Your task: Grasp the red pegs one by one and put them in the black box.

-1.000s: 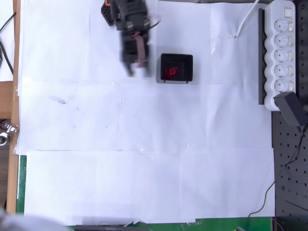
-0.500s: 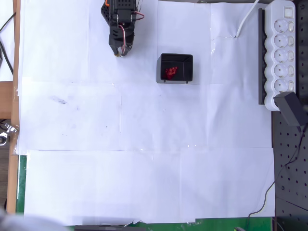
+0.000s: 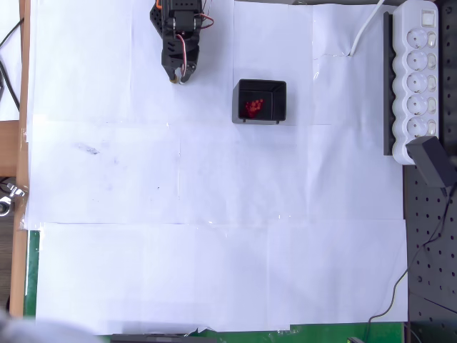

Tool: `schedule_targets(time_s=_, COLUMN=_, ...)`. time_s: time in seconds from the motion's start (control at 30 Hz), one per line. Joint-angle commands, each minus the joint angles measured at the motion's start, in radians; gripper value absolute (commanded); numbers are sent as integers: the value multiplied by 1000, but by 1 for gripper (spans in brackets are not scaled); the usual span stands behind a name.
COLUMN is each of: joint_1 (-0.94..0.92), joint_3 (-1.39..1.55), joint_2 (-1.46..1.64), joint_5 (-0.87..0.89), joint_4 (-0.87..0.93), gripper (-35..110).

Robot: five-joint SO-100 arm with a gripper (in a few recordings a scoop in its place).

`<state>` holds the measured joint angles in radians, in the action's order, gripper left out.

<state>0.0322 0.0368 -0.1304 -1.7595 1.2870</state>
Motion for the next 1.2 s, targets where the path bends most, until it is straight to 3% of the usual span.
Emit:
schedule_targets(time_s=0.0, joint_1=-11, joint_3=-11, joint_2=-38, joint_5=-3, joint_4=29, gripper=2)
schedule_targets(time_s=1.17, joint_1=12, joint_3=-11, joint_2=-49, joint_5=2, joint_4=35, gripper=2)
